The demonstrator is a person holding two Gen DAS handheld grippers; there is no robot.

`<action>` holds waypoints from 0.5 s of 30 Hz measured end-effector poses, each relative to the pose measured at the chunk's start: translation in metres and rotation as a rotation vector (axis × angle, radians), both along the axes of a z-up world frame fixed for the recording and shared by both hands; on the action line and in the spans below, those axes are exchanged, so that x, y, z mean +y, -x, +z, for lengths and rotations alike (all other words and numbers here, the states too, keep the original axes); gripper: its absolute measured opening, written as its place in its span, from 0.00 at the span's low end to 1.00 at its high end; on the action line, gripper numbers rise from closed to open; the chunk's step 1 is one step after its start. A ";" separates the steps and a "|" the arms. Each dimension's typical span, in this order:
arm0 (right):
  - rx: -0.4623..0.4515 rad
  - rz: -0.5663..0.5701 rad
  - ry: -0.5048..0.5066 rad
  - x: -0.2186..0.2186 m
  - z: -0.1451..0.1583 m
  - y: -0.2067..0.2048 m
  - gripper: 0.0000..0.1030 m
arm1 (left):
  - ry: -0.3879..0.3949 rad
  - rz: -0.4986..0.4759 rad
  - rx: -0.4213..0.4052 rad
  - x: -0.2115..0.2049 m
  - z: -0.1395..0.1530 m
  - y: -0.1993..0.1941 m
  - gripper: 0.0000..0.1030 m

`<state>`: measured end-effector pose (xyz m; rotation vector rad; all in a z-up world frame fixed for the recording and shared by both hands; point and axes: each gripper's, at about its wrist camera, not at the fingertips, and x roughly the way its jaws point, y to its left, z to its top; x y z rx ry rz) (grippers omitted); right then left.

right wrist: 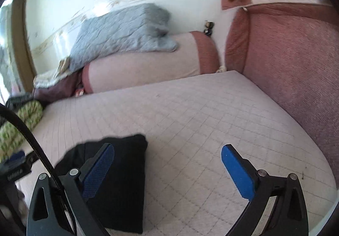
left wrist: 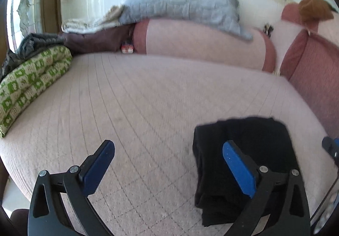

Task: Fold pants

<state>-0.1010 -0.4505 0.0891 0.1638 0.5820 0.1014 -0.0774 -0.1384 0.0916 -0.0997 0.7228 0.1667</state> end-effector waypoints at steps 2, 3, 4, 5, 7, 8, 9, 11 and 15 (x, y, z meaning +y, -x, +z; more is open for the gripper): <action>0.039 0.037 -0.001 0.007 -0.011 -0.001 1.00 | 0.013 -0.002 0.044 -0.001 -0.011 -0.004 0.99; 0.061 0.056 0.003 0.010 -0.017 -0.002 1.00 | 0.027 -0.008 0.057 0.000 -0.013 -0.005 0.99; 0.074 0.069 0.005 0.012 -0.022 -0.001 1.00 | 0.043 -0.011 0.068 0.001 -0.016 -0.006 0.99; 0.081 0.078 0.002 0.014 -0.024 -0.002 1.00 | 0.056 -0.011 0.072 0.002 -0.017 -0.007 0.99; 0.090 0.089 -0.006 0.016 -0.028 -0.005 1.00 | 0.061 -0.012 0.068 0.002 -0.017 -0.006 0.99; 0.092 0.090 -0.011 0.016 -0.029 -0.006 1.00 | 0.058 -0.014 0.067 0.001 -0.017 -0.006 0.99; 0.094 0.089 -0.016 0.015 -0.030 -0.007 1.00 | 0.056 -0.016 0.066 0.001 -0.017 -0.006 0.99; 0.106 0.088 -0.027 0.015 -0.034 -0.008 1.00 | 0.057 -0.020 0.069 0.001 -0.018 -0.006 0.99; 0.137 0.086 -0.046 0.010 -0.041 -0.014 1.00 | 0.061 -0.023 0.079 0.000 -0.018 -0.006 0.99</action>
